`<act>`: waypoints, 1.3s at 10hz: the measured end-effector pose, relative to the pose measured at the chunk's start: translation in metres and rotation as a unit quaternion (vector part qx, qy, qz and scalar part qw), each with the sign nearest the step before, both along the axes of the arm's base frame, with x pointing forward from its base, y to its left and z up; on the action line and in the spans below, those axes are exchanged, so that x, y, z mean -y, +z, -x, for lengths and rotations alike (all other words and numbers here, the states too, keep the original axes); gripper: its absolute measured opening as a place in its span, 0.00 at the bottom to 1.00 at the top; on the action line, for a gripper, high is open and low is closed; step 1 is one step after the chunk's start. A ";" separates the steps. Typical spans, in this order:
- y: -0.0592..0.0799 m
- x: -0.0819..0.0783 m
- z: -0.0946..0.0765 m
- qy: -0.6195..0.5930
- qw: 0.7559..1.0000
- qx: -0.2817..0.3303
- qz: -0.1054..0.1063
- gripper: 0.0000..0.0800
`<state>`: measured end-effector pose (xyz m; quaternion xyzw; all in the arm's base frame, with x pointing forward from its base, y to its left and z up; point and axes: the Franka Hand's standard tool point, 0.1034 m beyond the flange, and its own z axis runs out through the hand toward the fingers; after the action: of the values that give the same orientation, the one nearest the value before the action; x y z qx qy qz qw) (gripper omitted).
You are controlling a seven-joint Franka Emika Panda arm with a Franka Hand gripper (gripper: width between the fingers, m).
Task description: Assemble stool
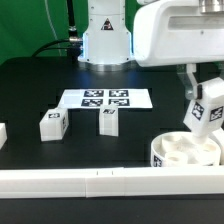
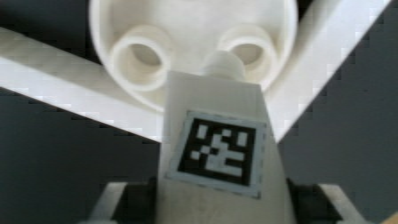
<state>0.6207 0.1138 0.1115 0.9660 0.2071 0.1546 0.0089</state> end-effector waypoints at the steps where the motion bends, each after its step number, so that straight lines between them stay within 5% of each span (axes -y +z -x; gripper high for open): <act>1: 0.000 -0.014 0.003 0.017 1.000 0.014 -0.001 0.41; 13: -0.006 -0.006 0.004 0.056 0.997 0.054 0.006 0.41</act>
Offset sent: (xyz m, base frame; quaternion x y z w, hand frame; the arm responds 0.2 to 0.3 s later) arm 0.0000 0.0000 0.0000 0.0000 0.0000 0.0000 1.0000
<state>0.6171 0.1196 0.1052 0.9432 0.2605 0.2057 0.0168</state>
